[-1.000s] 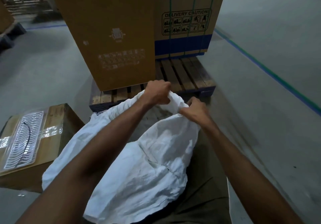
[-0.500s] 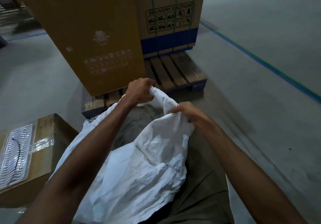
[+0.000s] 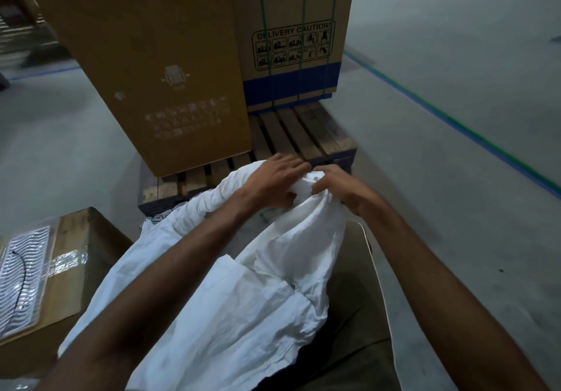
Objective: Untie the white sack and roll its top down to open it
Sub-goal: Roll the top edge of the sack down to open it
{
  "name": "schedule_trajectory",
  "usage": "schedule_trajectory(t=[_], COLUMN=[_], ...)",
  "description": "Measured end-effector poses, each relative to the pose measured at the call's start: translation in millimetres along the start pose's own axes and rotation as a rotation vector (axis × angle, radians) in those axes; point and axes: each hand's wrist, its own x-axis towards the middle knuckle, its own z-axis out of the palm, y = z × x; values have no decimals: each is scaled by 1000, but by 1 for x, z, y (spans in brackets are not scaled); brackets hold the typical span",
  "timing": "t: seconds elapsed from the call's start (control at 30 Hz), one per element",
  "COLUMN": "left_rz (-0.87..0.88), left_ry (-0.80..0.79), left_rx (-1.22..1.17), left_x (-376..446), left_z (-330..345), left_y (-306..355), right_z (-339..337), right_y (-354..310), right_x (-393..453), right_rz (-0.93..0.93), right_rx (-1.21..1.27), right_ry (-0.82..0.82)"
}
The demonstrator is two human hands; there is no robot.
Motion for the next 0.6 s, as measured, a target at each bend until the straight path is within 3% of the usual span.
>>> schedule_trajectory(t=[0.13,0.3,0.4,0.47,0.53,0.6], left_rz=[-157,-115,-147,-170,-193,-229], left_ry=[-86,-180,-281,-445,-571,-567], left_rx=[-24,59,-118,-325,-632,-742], left_x=[0,1,1,2,2,-2], left_z=[-11,-21,-27,-33,-38,-44], left_y=[6,-9,-6,-2,-4,-17], right_z=[0,1,11,26,39,43], right_y=[17,21,27,27,22,20], right_x=[-12,-17,-18,-17,-13,-7], right_rz=[-89,-67,53,126,129,71], right_rx=[176,132,430,511,326,227], right_ry=[-131,-114,-134,-106,17,173])
